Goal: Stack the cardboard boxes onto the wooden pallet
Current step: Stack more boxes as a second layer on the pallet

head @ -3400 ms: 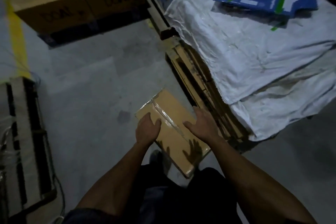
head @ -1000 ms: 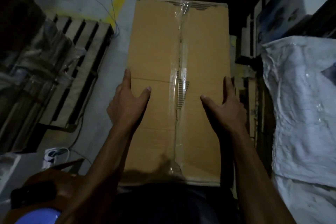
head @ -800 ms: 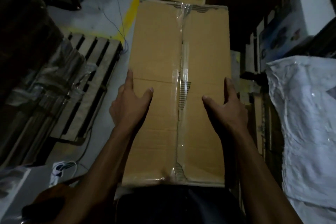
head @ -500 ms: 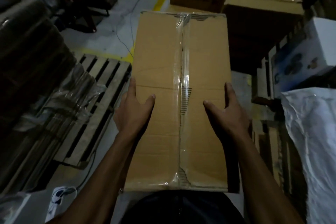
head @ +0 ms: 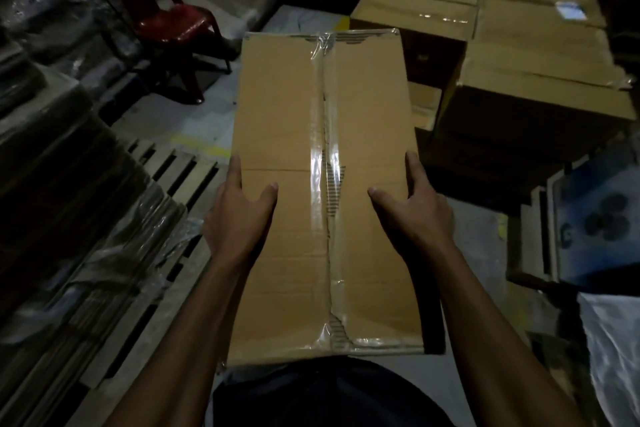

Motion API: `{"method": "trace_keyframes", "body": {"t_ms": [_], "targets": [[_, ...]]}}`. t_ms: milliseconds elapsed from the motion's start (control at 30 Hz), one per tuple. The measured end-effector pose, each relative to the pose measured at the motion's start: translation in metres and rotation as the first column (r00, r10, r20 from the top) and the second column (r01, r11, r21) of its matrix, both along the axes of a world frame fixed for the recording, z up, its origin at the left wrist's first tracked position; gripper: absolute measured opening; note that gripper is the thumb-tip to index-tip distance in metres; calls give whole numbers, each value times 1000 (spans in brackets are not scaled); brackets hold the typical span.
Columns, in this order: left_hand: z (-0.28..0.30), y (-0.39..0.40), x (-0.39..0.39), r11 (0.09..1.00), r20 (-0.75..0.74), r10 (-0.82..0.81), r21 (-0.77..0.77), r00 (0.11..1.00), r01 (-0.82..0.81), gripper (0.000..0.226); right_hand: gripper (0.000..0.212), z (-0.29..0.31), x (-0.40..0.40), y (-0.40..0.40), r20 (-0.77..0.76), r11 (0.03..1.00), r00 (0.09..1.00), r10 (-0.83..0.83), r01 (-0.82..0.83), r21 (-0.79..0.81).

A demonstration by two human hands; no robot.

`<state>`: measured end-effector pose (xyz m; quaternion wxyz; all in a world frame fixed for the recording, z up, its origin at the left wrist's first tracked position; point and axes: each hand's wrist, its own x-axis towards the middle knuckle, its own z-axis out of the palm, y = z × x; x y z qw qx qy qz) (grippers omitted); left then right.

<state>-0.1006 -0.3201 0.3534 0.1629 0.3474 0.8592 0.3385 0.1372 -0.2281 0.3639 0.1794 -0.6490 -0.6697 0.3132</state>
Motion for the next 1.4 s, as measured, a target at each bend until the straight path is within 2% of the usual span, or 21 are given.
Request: {"method": "trace_keyframes", "body": {"t_ms": [200,367,633,933,1400], "targets": [[-7,104,-60,1000,-16,1,15,1000,0,82,92,-4,-60,99,33,999,999,-41,41,17],[-15,209,-131,998,-40,-69,-8,997,69,81,93,-16,-128,188,26,993,993,-119,119,20],[3,352,-224,982,-52,-179,-63,983,176,82,91,-3,-215,299,52,970,968,-245,245,7],[8,489,-270,970,-51,-236,-65,970,232,82,91,0,-261,424,36,954,953,-300,299,39],[10,762,-297,948,-57,-315,-56,947,312,81,89,-3,-287,670,-36,925,924,-381,380,-14]]}}
